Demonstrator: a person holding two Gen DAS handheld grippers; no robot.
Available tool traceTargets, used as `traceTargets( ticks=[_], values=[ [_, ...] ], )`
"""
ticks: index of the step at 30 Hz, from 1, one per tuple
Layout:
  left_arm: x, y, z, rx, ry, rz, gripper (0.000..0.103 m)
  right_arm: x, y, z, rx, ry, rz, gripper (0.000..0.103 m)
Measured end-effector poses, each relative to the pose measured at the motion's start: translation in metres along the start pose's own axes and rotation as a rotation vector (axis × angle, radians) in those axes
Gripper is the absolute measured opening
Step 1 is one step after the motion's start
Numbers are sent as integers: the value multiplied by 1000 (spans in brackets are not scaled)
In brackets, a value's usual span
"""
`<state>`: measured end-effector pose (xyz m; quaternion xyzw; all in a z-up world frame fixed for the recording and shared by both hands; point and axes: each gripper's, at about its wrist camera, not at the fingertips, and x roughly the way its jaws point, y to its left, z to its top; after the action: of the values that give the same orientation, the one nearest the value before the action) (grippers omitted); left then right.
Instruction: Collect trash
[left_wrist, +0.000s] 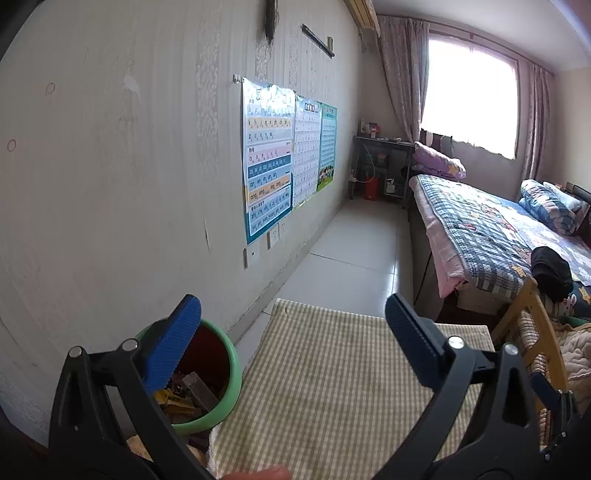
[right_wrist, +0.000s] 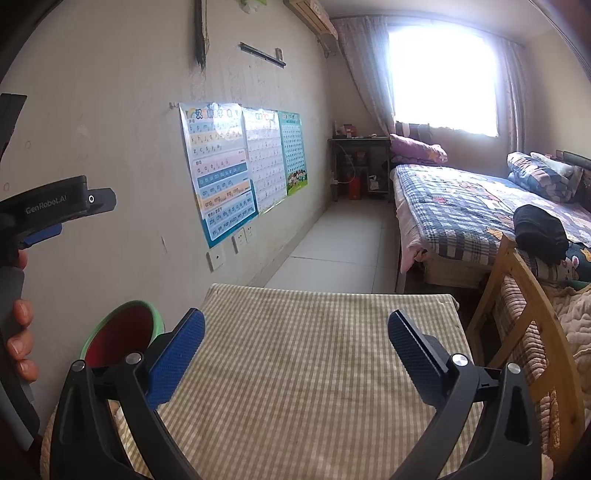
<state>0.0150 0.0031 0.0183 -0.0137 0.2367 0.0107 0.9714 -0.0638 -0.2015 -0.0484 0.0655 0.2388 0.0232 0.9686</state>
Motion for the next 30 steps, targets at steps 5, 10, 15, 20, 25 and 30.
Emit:
traceTargets(
  ticks=[5, 10, 15, 20, 25, 30],
  values=[
    [0, 1, 1, 2, -4, -5, 98, 2, -1, -2, 1, 9, -3, 96],
    [0, 1, 0, 3, -3, -10, 98, 3, -4, -3, 7, 18, -7, 96],
    [0, -1, -1, 9, 0, -16, 98, 5, -6, -5, 7, 29, -11, 96],
    [1, -3, -2, 14, 0, -22, 98, 8, -8, -8, 8, 45, -20, 96],
    [4, 5, -11, -7, 5, -27, 98, 29, -24, -25, 45, 134, -42, 96],
    [28, 44, -43, -97, 141, -51, 98, 79, -72, -75, 115, 307, -174, 96]
  ],
)
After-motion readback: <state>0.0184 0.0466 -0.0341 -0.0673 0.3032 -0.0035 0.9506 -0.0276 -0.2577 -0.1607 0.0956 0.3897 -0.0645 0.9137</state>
